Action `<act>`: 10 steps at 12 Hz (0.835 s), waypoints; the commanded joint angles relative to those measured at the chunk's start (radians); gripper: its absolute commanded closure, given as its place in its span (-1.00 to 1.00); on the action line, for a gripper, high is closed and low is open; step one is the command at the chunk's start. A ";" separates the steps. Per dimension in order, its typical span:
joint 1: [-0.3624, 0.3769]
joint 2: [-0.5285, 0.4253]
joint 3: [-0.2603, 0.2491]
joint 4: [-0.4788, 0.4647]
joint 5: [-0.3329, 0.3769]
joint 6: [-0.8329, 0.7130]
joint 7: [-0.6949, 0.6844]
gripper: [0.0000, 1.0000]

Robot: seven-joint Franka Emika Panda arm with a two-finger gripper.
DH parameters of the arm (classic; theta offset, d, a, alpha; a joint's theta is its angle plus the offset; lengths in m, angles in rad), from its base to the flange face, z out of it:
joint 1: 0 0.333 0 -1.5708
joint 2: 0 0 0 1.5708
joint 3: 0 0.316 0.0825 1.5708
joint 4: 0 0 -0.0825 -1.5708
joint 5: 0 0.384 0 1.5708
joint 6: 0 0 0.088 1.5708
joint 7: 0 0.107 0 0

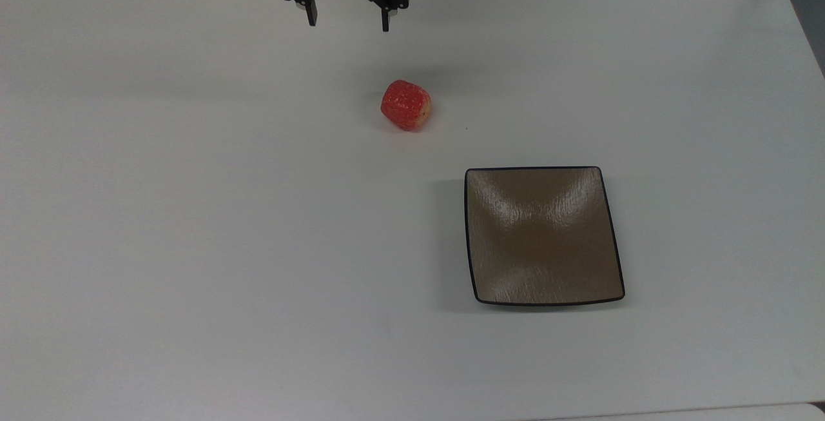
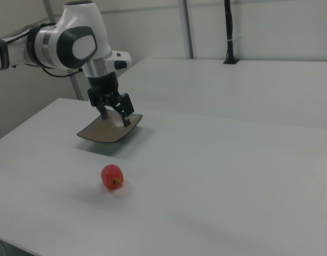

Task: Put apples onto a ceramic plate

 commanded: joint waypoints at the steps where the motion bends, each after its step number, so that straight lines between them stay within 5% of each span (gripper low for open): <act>1: -0.011 -0.010 0.014 -0.013 0.021 -0.008 -0.027 -1.00; 10: -0.007 -0.004 0.014 -0.009 0.022 0.000 -0.013 -1.00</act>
